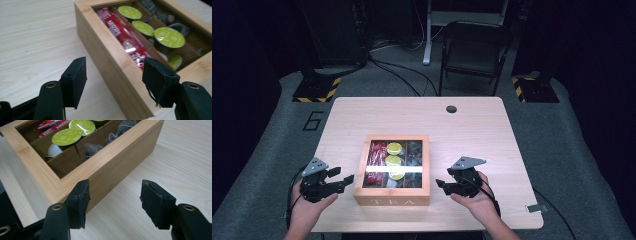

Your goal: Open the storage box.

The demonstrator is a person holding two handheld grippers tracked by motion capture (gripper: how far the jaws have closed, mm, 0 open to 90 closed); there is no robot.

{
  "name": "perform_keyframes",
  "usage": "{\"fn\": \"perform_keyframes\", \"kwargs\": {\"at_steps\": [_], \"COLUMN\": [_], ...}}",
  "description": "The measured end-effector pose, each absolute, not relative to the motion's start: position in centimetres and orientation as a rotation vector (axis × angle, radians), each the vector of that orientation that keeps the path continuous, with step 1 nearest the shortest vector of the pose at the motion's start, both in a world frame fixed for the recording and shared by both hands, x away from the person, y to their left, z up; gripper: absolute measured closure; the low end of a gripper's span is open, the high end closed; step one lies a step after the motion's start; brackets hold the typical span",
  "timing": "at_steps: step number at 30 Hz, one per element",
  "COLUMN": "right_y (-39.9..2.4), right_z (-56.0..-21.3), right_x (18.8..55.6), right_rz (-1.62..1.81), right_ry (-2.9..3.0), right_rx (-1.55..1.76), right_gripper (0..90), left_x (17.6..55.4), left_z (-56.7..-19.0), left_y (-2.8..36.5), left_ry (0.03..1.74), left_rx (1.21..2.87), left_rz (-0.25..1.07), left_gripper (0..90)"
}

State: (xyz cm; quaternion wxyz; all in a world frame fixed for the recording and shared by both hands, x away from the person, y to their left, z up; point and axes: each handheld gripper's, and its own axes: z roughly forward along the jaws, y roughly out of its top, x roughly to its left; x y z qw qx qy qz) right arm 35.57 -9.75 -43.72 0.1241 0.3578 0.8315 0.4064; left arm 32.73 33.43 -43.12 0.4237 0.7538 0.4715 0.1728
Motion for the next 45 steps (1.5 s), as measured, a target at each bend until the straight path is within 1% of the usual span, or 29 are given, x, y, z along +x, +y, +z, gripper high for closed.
{"fn": "perform_keyframes", "kwargs": {"at_steps": [3,10,11,17,23,31,37,45], "right_y": [-9.2,-8.0,-7.6,-7.8,-7.1,-5.9,-5.9,-5.7], "right_z": [-43.9,-44.7,-45.0,-44.8,-45.0,-46.1,-46.3,-46.8], "right_x": [34.9,33.7,33.4,33.5,32.6,32.3,32.3,32.3], "right_rz": [1.195,1.218,1.227,1.287,1.282,1.197,1.188,1.163], "right_ry": [2.440,2.437,2.425,2.416,2.461,2.518,2.523,2.527], "right_rx": [1.028,0.929,0.929,0.941,0.873,0.804,0.822,0.819], "right_gripper": [39.9,39.9,41.9,40.3,40.4,42.9,44.9,46.2], "left_x": [32.3,31.6,31.3,30.7,30.5,30.3,30.0,29.9], "left_z": [-43.5,-45.0,-45.1,-45.0,-45.5,-46.4,-46.6,-46.8], "left_y": [33.0,32.6,32.5,32.4,32.3,31.5,31.0,31.0], "left_ry": [1.173,1.143,1.132,1.086,1.079,1.048,1.023,1.031], "left_rx": [1.866,1.888,1.887,1.897,1.912,1.943,1.974,1.960], "left_rz": [0.420,0.404,0.401,0.427,0.388,0.342,0.363,0.355], "left_gripper": [36.3,35.0,34.3,32.8,32.9,33.3,34.3,34.5]}}
